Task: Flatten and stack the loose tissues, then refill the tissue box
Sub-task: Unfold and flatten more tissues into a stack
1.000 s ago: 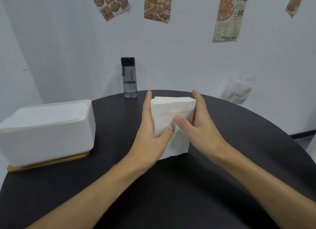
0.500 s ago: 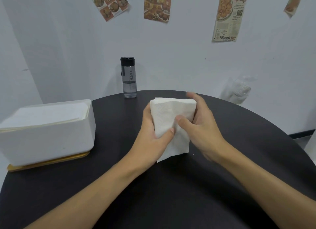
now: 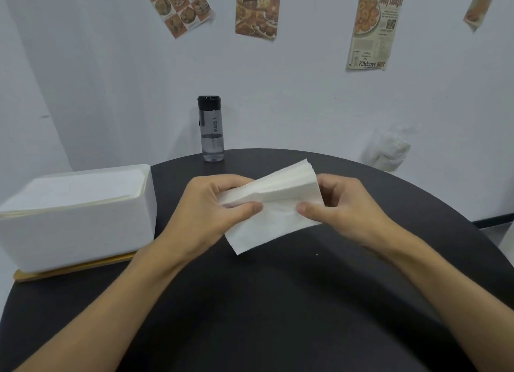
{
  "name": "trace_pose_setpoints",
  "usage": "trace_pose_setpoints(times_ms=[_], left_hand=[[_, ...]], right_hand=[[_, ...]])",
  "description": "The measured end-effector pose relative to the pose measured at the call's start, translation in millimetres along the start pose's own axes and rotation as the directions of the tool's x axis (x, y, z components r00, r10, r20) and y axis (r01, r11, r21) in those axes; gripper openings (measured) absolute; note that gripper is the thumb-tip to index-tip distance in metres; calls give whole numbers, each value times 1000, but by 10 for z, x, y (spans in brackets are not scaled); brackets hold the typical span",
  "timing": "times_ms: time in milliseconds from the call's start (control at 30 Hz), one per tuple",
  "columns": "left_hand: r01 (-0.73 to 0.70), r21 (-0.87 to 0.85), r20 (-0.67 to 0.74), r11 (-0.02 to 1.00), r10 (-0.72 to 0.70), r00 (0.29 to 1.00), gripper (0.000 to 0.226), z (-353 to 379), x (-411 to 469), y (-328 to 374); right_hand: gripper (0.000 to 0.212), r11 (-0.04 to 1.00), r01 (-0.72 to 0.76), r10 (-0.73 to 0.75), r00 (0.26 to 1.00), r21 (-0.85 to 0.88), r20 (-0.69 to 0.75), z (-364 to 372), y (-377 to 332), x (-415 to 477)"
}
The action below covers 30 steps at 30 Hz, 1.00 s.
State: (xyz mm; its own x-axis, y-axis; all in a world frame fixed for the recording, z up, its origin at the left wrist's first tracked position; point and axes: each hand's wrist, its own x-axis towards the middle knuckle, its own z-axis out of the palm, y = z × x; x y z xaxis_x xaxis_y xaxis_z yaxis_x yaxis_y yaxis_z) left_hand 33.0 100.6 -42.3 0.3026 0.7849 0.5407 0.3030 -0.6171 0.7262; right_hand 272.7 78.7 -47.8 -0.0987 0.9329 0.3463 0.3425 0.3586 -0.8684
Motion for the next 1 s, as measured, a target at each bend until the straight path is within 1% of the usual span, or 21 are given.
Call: trace_pose_setpoints(times_ms=[67, 100, 133, 167, 200, 233, 267, 333, 400, 433, 500, 567, 633, 700, 767, 800, 867, 933, 1000], left_hand=[[-6, -16, -135, 1000, 4, 991, 43, 31, 15, -56], [13, -51, -186, 999, -23, 982, 53, 53, 22, -86], [50, -103, -203, 993, -71, 977, 61, 81, 24, -114], [100, -166, -189, 981, -131, 973, 66, 118, 16, -137], [147, -217, -165, 965, -185, 969, 66, 157, 6, -169], [181, -247, -147, 952, -222, 964, 60, 192, 1, -214], [197, -250, -134, 948, -236, 963, 49, 221, 0, -258], [202, -223, -105, 954, -229, 968, 27, 277, -16, -283], [199, -203, -101, 959, -222, 970, 17, 325, -41, -288], [199, -196, -104, 960, -222, 969, 18, 344, -55, -282], [200, -206, -96, 958, -224, 970, 26, 381, -86, -284], [199, -214, -92, 956, -222, 971, 29, 396, -95, -293], [177, -210, -125, 962, -206, 971, 33, 383, -81, -300], [158, -243, -128, 957, -192, 973, 52, 355, -70, -305], [127, -234, -96, 964, -153, 983, 74, 330, -76, -312], [101, -202, -89, 974, -121, 989, 76, 323, -79, -312], [52, -135, -106, 990, -66, 992, 65, 326, -68, -334], [39, -87, -112, 995, -49, 992, 47, 342, -58, -363], [42, -64, -105, 997, -49, 993, 40, 354, -67, -383]], right_hand=[[31, 997, -32, 34, 999, 76, -16, 38, 88, 17], [32, 990, -51, 56, 998, 130, -30, 54, 134, 27], [35, 981, -68, 76, 996, 180, -38, 67, 180, 35], [37, 972, -81, 91, 995, 220, -34, 79, 226, 37], [38, 965, -94, 101, 995, 243, -18, 86, 268, 34], [40, 964, -107, 109, 994, 244, 4, 94, 300, 26], [42, 967, -123, 121, 992, 223, 23, 101, 328, 20], [45, 972, -156, 151, 988, 177, 41, 126, 366, 9], [45, 970, -161, 162, 987, 185, 8, 155, 386, 12], [44, 972, -152, 157, 988, 182, -13, 164, 389, 14], [43, 978, -134, 137, 990, 157, -9, 183, 383, 14], [44, 981, -124, 125, 992, 149, 1, 193, 374, 6], [46, 981, -115, 123, 991, 154, -43, 188, 360, 14], [59, 986, -96, 110, 989, 136, -96, 169, 346, 21], [79, 999, -25, 30, 994, 48, -105, 146, 342, 20], [81, 1000, 20, -20, 996, -5, -87, 147, 336, 9], [64, 989, 87, -93, 994, -119, -52, 172, 318, -14], [48, 975, 112, -128, 989, -193, -70, 193, 324, -20], [45, 975, 109, -129, 987, -196, -93, 204, 332, -20]])
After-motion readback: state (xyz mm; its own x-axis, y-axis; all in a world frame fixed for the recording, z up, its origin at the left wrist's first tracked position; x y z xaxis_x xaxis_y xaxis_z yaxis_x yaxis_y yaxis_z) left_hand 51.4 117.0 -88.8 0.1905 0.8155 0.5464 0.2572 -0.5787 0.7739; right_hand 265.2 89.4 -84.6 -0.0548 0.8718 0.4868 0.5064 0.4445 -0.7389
